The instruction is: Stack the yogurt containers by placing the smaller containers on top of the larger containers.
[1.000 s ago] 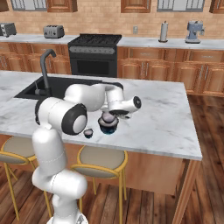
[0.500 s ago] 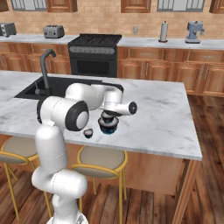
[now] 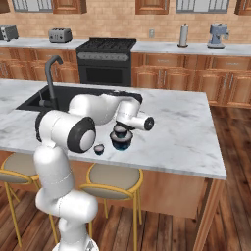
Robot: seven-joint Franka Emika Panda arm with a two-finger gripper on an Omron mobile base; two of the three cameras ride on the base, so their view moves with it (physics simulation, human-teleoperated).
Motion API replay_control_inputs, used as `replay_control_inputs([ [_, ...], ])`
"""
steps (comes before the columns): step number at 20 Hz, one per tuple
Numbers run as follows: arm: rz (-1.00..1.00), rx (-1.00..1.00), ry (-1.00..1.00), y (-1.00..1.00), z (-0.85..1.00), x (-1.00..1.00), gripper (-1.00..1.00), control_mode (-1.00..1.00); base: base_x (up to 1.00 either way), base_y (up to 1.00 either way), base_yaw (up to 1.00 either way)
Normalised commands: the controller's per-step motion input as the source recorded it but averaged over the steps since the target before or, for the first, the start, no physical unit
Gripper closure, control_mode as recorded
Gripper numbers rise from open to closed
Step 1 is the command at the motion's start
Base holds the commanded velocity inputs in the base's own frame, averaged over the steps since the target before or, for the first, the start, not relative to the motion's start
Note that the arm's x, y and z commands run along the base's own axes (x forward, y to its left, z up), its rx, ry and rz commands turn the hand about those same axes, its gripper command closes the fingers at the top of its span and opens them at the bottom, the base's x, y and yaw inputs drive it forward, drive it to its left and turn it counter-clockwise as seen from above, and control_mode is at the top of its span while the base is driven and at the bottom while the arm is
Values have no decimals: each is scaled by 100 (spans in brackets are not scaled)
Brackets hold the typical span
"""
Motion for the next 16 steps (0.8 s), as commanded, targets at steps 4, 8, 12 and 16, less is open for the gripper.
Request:
replay_control_inputs([
  [4,-4,-1,0,1,89,-49,-100,-100,0,0,0],
  [8,-9,-8,10,0,87,-63,-100,-100,0,0,0],
  [12,-12,-16,20,14,90,-71,-100,-100,0,0,0],
  [16,-18,-24,20,34,83,-68,-100,-100,0,0,0],
])
